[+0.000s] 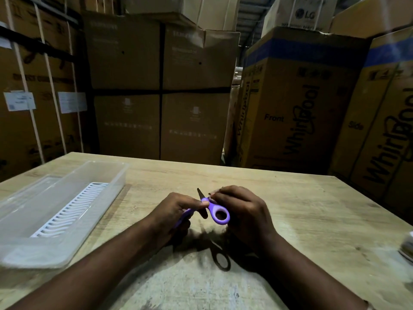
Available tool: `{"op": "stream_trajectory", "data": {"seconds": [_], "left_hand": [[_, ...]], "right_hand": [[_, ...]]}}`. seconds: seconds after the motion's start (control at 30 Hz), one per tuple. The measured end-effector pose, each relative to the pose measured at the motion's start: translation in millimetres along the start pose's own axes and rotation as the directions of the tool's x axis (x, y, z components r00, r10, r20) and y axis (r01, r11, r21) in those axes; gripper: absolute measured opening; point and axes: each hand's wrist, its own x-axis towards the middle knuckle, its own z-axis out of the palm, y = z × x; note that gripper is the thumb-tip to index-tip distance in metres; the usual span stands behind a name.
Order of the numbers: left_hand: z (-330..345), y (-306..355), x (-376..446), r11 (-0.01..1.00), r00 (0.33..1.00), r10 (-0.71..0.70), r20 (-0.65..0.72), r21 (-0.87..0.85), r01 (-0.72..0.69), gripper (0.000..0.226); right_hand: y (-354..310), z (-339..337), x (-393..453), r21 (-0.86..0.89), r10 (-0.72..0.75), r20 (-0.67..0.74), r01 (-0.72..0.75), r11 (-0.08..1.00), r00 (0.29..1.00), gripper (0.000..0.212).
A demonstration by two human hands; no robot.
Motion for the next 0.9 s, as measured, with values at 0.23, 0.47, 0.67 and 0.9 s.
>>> {"op": "stream_trajectory", "data": {"seconds": [0.23, 0.47, 0.67, 0.9], "left_hand": [[-3, -3, 2, 0.998, 1.0, 0.019, -0.021, 0.058, -0.018, 0.031], [-2, 2, 3, 0.972, 0.99, 0.112, -0.081, 0.217, -0.092, 0.026], [-3, -1, 3, 0.964, 0.987, 0.129, -0.091, 0.246, -0.103, 0.023], [-4, 0, 2, 0.958, 0.991, 0.107, -0.081, 0.275, -0.081, 0.028]], "right_hand": [[1, 0, 0, -0.011, -0.033, 0.028, 0.033, 0.999, 0.999, 0.017], [6, 1, 3, -0.135, 0.071, 0.108, -0.056, 0.989, 0.992, 0.016], [5, 5, 3, -0.018, -0.108, 0.275, 0.117, 0.993, 0.955, 0.022], [15, 1, 1, -0.033, -0.068, 0.207, 0.076, 0.997, 0.976, 0.013]]}}
